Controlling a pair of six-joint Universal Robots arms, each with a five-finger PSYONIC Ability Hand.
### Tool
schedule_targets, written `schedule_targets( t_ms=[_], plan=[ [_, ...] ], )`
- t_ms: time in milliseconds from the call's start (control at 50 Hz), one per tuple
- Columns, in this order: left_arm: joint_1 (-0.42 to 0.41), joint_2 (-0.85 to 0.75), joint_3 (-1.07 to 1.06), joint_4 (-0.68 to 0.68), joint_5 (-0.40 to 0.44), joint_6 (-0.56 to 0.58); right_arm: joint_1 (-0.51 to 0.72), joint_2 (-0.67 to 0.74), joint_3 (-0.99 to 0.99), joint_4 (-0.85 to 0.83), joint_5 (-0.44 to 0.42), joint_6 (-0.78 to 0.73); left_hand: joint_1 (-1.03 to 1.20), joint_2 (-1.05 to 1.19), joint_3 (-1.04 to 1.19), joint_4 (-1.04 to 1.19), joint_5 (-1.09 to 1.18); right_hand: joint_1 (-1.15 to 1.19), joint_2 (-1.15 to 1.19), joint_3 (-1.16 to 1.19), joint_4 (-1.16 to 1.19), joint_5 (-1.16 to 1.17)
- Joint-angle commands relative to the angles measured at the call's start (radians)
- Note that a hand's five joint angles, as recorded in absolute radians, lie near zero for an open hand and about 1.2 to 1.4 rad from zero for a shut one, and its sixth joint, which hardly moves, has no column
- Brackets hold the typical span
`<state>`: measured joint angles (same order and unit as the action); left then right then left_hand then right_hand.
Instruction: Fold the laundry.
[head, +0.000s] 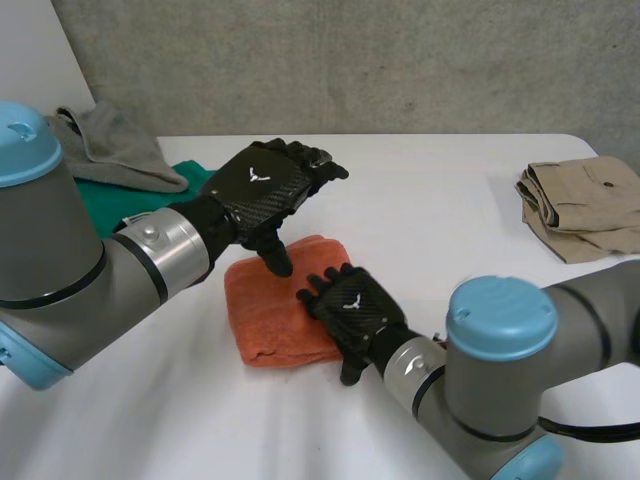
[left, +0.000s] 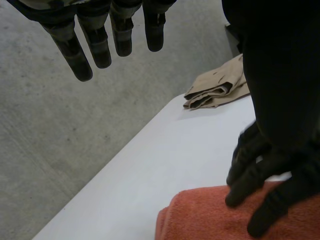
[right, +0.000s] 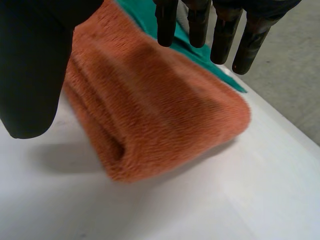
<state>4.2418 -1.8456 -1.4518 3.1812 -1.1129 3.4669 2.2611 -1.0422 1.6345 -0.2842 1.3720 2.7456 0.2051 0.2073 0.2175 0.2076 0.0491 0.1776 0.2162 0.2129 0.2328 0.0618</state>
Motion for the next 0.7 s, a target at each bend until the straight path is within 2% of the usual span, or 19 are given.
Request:
schedule_targets(
  t_ms=[20,80,280,360,440,500,540,700],
  plan=[
    [-0.005,-0.003,-0.002,-0.007,-0.002,-0.002,0.018,0.129,-0.079,-0.081,0.007,-0.026,-0.009,-0.011,-0.022,-0.012,-0.028,-0.003,-0.042,-0.038,-0.058,-0.062],
    [-0.006,-0.003,-0.002,-0.007,-0.002,-0.002,0.018,0.166,-0.129,-0.086,0.009,-0.040,-0.009,-0.011,-0.022,-0.012,-0.028,-0.003,-0.042,-0.038,-0.058,-0.062],
    [-0.006,0.000,-0.007,-0.007,-0.004,-0.003,0.018,0.234,-0.226,-0.086,0.006,-0.050,-0.012,-0.014,-0.025,-0.015,-0.031,0.327,0.288,0.292,0.272,0.268],
    [-0.005,0.002,-0.007,-0.007,-0.004,-0.003,0.018,0.264,-0.266,-0.086,0.009,-0.050,-0.012,-0.014,-0.025,-0.015,-0.031,0.526,0.488,0.491,0.471,0.468],
    [-0.003,0.002,-0.009,-0.007,-0.004,-0.003,0.017,0.275,-0.306,-0.086,0.009,-0.044,-0.009,-0.011,-0.022,-0.012,-0.028,0.895,0.857,0.860,0.840,0.837],
    [0.000,0.002,-0.009,-0.007,-0.004,-0.002,0.017,0.275,-0.323,-0.086,0.010,-0.044,-0.006,-0.008,-0.019,-0.009,-0.025,1.034,0.996,0.999,0.979,0.976],
    [0.001,0.003,-0.006,-0.007,-0.004,-0.002,0.017,0.275,-0.343,-0.086,0.012,-0.044,-0.006,-0.008,-0.019,-0.009,-0.025,1.218,1.179,1.183,1.163,1.159],
    [0.032,0.040,-0.004,-0.006,-0.005,-0.003,0.000,0.261,-0.419,-0.076,-0.001,-0.050,-0.003,-0.005,-0.016,-0.006,-0.022,1.219,1.180,1.183,1.163,1.160]
  ],
)
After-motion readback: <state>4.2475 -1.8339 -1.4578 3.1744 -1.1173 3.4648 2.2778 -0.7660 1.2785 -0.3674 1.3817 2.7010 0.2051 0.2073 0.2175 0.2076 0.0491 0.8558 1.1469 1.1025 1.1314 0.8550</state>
